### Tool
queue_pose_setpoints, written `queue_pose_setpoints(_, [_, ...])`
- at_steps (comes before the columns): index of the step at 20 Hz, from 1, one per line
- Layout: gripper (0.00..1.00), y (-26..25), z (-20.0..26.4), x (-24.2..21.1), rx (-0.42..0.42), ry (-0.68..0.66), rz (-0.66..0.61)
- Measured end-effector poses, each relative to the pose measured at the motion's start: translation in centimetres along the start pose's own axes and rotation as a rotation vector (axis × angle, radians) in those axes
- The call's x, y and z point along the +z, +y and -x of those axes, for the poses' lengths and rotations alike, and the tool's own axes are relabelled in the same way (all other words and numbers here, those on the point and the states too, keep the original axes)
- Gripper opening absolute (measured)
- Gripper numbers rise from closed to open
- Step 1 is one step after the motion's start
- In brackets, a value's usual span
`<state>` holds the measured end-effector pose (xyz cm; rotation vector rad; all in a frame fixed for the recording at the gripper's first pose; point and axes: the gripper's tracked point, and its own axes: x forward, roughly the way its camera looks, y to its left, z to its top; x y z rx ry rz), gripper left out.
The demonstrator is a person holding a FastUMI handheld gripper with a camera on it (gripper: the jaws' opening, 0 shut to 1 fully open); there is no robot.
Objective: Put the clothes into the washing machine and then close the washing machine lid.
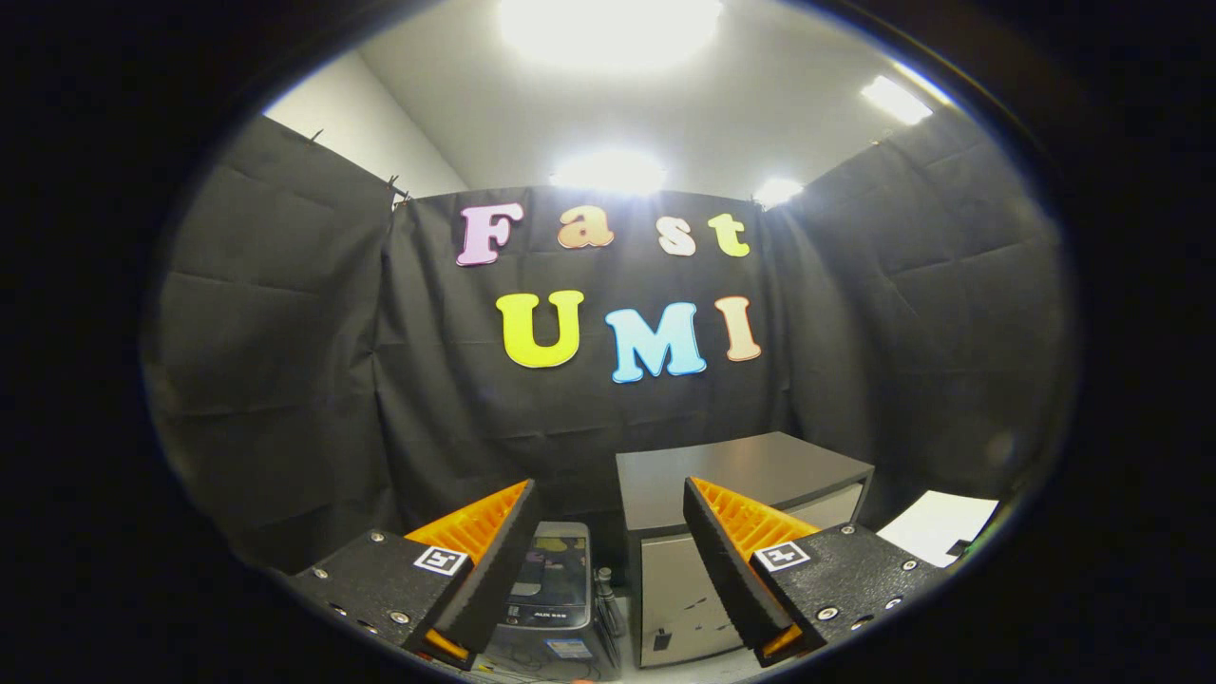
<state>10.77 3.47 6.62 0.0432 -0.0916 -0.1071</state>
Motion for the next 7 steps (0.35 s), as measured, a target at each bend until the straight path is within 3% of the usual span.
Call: queue_pose_setpoints(7, [0.94,0.0,1.1,-1.1,0.033,0.019,0.019])
